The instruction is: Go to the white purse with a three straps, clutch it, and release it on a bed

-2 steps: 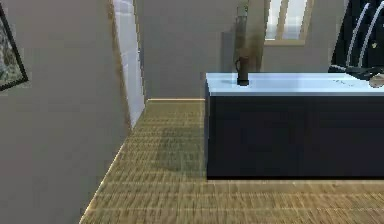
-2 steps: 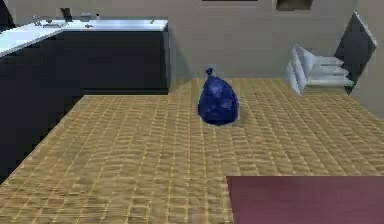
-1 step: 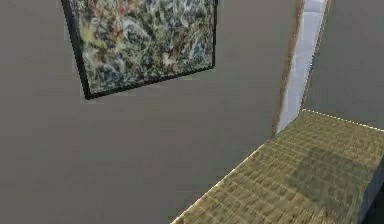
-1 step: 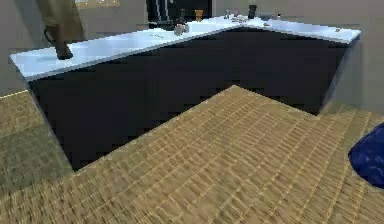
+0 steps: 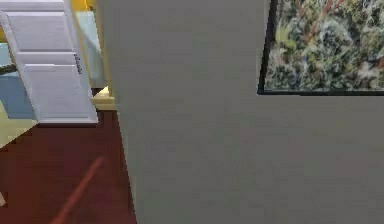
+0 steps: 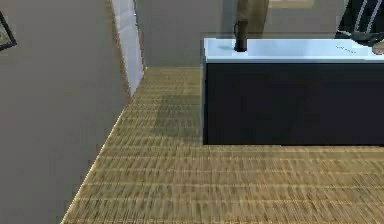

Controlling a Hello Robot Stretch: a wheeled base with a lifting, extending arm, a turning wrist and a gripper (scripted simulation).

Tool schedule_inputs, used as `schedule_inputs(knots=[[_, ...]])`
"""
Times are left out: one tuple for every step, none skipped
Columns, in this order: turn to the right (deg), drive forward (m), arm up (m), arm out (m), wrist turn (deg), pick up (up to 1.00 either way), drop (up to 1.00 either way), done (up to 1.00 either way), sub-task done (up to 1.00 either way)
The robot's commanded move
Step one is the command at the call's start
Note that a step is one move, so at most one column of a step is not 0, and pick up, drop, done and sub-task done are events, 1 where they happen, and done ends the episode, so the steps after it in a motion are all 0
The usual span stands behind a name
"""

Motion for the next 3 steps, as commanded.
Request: schedule_inputs(knots=[[-42.0, 0.00, 0.00, 0.00, 0.0, 0.00, 0.00, 0.00, 0.00], [0.0, 1.00, 0.00, 0.00, 0.0, 0.00, 0.00, 0.00, 0.00], [-21.0, 0.00, 0.00, 0.00, 0.0, 0.00, 0.00, 0.00, 0.00]])
